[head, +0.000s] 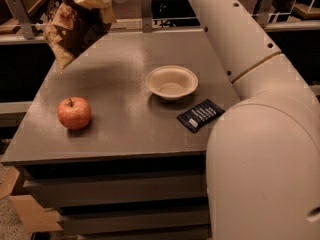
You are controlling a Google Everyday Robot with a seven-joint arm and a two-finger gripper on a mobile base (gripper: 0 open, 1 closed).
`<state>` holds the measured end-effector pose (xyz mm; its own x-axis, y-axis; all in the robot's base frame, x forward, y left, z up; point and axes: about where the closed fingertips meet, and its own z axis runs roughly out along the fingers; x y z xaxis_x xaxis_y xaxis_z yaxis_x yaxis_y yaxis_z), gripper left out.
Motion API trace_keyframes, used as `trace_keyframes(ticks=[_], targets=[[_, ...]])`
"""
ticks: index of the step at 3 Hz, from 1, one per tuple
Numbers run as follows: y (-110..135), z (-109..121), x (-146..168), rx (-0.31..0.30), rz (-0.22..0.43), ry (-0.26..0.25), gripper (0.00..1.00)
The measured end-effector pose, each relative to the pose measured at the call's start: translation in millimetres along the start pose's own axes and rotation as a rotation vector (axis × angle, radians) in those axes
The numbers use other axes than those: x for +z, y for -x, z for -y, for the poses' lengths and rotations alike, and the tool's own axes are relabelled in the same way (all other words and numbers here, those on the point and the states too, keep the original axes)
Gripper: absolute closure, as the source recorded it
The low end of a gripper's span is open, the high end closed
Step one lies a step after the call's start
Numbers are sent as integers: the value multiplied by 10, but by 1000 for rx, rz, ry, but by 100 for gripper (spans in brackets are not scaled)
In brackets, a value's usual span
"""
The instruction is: Move brown chip bag near apple
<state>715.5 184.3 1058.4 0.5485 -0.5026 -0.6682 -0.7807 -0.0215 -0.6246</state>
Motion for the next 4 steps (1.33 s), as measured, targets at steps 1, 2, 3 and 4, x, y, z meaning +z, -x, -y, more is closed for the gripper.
trace_keyframes(ticks=[1, 2, 3, 4], targets=[[101, -450, 249, 44, 16, 48, 100], [134, -494, 277, 47, 25, 54, 100], [238, -617, 297, 55, 48, 60, 100], [340, -765, 285, 65, 67, 61, 100]])
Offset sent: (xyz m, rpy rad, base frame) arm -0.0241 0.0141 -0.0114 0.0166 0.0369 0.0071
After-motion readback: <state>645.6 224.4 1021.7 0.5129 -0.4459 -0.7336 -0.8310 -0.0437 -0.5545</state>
